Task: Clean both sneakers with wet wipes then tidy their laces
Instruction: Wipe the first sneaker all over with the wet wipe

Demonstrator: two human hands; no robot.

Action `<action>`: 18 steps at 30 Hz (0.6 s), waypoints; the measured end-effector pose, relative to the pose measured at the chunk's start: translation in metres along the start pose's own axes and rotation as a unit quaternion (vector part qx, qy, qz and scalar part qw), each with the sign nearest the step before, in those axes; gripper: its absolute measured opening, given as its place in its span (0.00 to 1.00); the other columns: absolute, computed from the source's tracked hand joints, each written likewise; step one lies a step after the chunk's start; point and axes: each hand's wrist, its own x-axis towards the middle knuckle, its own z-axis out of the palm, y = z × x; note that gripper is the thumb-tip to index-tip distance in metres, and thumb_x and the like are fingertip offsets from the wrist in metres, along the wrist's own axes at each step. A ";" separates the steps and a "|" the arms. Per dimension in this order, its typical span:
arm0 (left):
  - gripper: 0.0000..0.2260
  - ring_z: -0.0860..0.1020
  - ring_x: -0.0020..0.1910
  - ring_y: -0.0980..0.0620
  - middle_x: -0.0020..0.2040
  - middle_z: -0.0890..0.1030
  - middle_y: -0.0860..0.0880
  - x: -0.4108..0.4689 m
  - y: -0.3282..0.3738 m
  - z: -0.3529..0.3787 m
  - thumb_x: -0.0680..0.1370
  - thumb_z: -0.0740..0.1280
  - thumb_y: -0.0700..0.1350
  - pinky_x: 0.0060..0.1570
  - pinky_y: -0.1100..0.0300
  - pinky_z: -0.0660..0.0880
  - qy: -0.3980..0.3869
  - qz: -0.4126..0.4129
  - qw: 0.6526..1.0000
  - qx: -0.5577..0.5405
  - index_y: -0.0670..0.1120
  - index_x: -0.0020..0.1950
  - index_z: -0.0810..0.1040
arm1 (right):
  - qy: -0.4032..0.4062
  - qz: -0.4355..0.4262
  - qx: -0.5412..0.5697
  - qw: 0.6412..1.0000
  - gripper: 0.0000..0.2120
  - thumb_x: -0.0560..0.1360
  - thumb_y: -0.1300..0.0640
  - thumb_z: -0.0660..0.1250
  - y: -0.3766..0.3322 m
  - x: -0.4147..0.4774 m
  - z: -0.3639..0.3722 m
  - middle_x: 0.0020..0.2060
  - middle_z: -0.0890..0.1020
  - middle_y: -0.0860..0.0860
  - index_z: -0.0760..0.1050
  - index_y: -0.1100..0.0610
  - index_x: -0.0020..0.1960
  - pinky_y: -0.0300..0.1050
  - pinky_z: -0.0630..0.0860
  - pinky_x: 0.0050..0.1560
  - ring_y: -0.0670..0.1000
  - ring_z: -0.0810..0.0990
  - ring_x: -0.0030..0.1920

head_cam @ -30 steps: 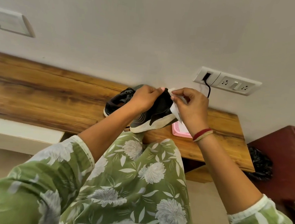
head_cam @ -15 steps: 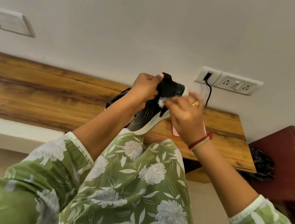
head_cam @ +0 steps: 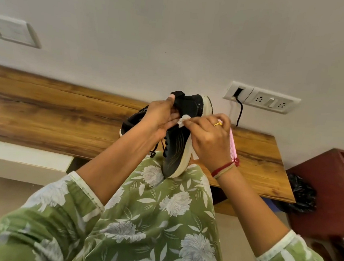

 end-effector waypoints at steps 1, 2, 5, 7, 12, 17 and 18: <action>0.09 0.81 0.42 0.54 0.40 0.81 0.45 0.000 0.000 0.000 0.83 0.58 0.46 0.38 0.61 0.80 -0.008 0.006 1.000 0.000 0.43 0.48 0.74 | -0.001 0.037 0.016 0.999 0.08 0.73 0.63 0.67 0.002 0.004 -0.003 0.42 0.83 0.48 0.82 0.54 0.48 0.48 0.62 0.55 0.52 0.79 0.42; 0.10 0.82 0.42 0.54 0.41 0.81 0.46 -0.001 0.001 0.000 0.83 0.58 0.46 0.39 0.62 0.80 -0.018 0.014 1.000 0.002 0.43 0.48 0.74 | 0.004 0.083 0.032 0.996 0.08 0.72 0.63 0.67 0.004 0.009 -0.006 0.42 0.82 0.49 0.81 0.54 0.48 0.47 0.61 0.54 0.53 0.79 0.43; 0.11 0.82 0.38 0.55 0.39 0.83 0.48 -0.002 0.002 0.003 0.82 0.58 0.46 0.39 0.63 0.80 -0.042 0.039 0.998 0.012 0.43 0.46 0.76 | 0.022 0.173 0.054 0.983 0.09 0.72 0.64 0.68 0.005 0.018 -0.008 0.43 0.82 0.50 0.81 0.54 0.49 0.45 0.61 0.53 0.53 0.78 0.44; 0.11 0.82 0.38 0.54 0.40 0.83 0.47 0.000 0.000 0.005 0.83 0.58 0.46 0.40 0.63 0.79 -0.039 0.037 0.999 -0.007 0.43 0.46 0.76 | -0.001 0.166 0.051 0.985 0.10 0.71 0.65 0.68 -0.005 0.010 -0.001 0.42 0.81 0.50 0.81 0.54 0.49 0.46 0.61 0.52 0.54 0.78 0.43; 0.09 0.79 0.51 0.48 0.58 0.79 0.40 0.013 -0.017 -0.011 0.83 0.57 0.46 0.48 0.57 0.77 0.038 -0.024 0.995 -0.089 0.42 0.56 0.73 | -0.111 0.202 0.107 0.967 0.11 0.71 0.66 0.68 -0.015 -0.036 0.021 0.40 0.79 0.50 0.80 0.53 0.49 0.46 0.62 0.47 0.54 0.76 0.42; 0.17 0.76 0.60 0.46 0.60 0.77 0.41 0.011 -0.031 -0.030 0.83 0.56 0.46 0.56 0.54 0.74 0.083 -0.049 0.988 -0.120 0.39 0.69 0.67 | -0.040 0.330 0.234 0.914 0.09 0.75 0.63 0.65 -0.005 -0.029 0.018 0.47 0.82 0.54 0.79 0.57 0.54 0.48 0.74 0.49 0.53 0.78 0.49; 0.17 0.77 0.58 0.46 0.59 0.77 0.41 0.010 -0.032 -0.032 0.83 0.56 0.46 0.56 0.55 0.74 0.090 -0.046 0.987 -0.123 0.40 0.70 0.67 | -0.032 0.344 0.251 0.904 0.09 0.75 0.63 0.66 -0.006 -0.026 0.020 0.47 0.82 0.53 0.79 0.58 0.54 0.46 0.75 0.50 0.52 0.79 0.49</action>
